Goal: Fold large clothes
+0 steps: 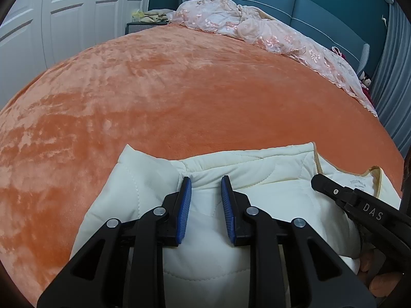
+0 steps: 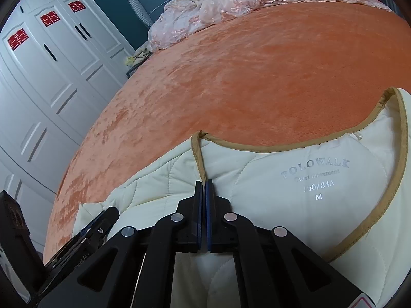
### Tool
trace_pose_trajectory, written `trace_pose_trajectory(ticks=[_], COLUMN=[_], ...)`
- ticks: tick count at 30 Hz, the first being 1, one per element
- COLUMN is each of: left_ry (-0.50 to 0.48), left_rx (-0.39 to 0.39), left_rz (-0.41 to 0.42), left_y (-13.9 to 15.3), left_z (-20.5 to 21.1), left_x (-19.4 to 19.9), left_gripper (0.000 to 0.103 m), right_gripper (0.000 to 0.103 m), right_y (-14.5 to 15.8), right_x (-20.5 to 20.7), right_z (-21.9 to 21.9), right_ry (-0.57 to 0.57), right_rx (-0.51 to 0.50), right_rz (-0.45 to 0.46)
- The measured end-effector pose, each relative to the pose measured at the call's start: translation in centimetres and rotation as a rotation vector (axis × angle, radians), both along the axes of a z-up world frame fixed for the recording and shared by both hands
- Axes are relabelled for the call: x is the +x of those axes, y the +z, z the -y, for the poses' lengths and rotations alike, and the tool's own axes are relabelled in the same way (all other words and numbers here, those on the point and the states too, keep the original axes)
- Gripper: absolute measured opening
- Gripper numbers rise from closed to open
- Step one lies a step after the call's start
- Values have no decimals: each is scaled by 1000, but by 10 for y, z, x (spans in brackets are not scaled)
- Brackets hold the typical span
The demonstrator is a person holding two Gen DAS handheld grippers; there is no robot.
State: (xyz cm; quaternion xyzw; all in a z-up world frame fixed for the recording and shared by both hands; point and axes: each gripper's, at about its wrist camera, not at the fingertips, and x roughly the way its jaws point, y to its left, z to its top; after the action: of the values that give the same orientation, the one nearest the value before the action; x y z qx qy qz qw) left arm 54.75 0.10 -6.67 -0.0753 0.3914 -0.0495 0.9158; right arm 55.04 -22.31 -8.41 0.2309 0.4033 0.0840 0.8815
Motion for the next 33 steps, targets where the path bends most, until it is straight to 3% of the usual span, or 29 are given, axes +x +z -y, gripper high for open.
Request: trace_pose_trajectory(ticks=[3,6,9,10,12,14,17,19,21,27,28,30,31,33], left_ry=[4,8,36,20,-57,-143,-310,-400,-427,-428,-428,-426,-436,-444], left_rx=[22,59,130,151,132,82,21,-21,-28,-16,-16,-9,-16,-3], left_rz=[-18,-63,-90,-72,-10,25,7,-45,-87,-233,-247,-273,-286,-275], left_y=[3,12,32,43,69,93,114,113,103,54,47,35,30,28], left_z=[3,5,11,18,37,64,120,159,191,246,249,255,257,260], left_x=[1,6,-1,-6,-22,-33,-37,-34,-29,-7,-3,-1,0,-1], left_gripper=[24,25,25,29,44,70,73,73,73,70,65,50,33,20], right_gripper=[1,7,9,10,18,32,44,45,45,45,44,31,28,16], right_y=[22,60,85,89,92,88,75,63,52,30,27,23,22,25], right_x=[-13,-48,-84,-96,-118,-134,-149,-149,-143,-124,-124,-125,-126,-127], right_z=[13,60,112,129,164,199,242,258,265,269,269,266,263,258], right_ry=[-109,-269,-324,-344,-397,-463,-563,-574,-557,-471,-460,-445,-432,-410], right_rx=[-41,-24,-52,-84,-134,-134,-76,-16,20,19,15,6,-4,-37], right_rz=[33,127,146,146,125,85,28,-14,-51,-130,-136,-126,-118,-92])
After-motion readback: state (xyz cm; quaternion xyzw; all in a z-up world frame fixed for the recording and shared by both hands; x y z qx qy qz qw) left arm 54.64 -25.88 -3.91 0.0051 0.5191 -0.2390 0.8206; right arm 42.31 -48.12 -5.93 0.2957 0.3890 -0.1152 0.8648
